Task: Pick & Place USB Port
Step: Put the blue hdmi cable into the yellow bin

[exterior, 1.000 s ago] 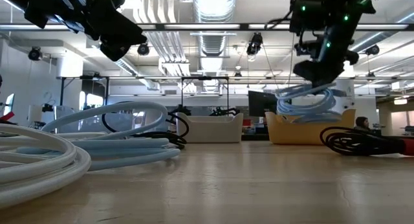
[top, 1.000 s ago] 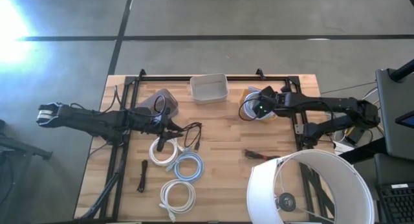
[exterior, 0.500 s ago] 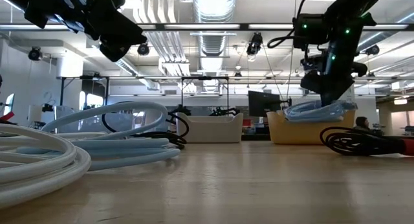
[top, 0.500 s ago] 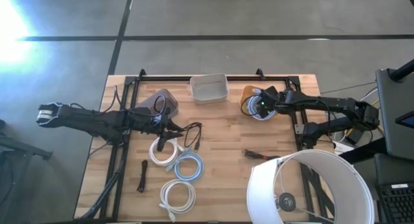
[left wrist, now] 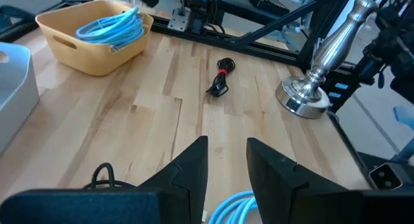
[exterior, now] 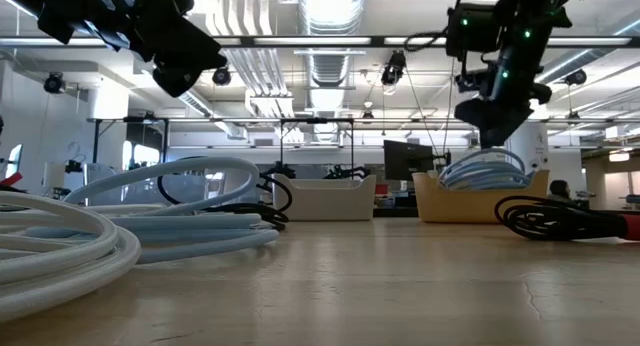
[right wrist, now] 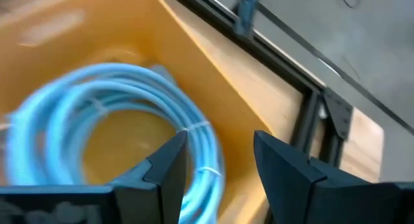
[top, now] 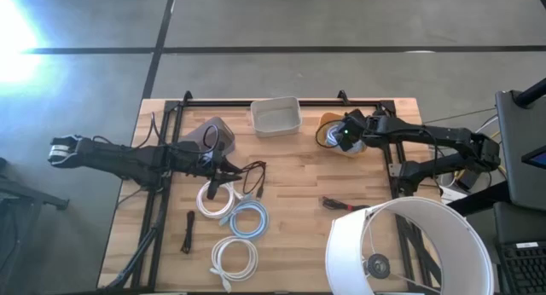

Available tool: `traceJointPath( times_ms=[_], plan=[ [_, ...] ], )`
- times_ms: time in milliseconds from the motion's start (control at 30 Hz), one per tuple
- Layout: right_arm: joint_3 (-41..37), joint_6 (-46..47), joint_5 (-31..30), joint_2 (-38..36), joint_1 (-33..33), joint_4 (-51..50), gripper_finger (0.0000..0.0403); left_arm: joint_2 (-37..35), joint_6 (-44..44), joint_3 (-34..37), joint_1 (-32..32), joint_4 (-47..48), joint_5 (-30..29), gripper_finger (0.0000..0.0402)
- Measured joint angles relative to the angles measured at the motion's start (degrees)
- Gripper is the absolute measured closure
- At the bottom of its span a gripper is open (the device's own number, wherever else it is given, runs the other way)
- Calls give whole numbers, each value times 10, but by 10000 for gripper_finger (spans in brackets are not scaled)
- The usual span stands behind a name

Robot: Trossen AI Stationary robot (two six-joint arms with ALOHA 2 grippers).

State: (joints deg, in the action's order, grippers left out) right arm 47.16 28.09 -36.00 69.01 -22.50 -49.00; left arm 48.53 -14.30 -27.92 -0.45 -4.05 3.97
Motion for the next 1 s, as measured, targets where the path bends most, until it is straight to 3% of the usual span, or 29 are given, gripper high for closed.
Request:
traceJointPath(
  times_ms=[167,367,667,1000],
  plan=[
    [31,-19,34,0,34,14,236,5,-15,0,-1,0,0,291],
    [37,-71,89,0,95,101,243,54,-18,0,-22,-24,0,291],
    [14,-121,278,0,150,255,235,187,90,-72,-106,-26,0,291],
    [11,-138,292,9,201,287,234,334,142,-145,-141,26,-22,289]
  ],
)
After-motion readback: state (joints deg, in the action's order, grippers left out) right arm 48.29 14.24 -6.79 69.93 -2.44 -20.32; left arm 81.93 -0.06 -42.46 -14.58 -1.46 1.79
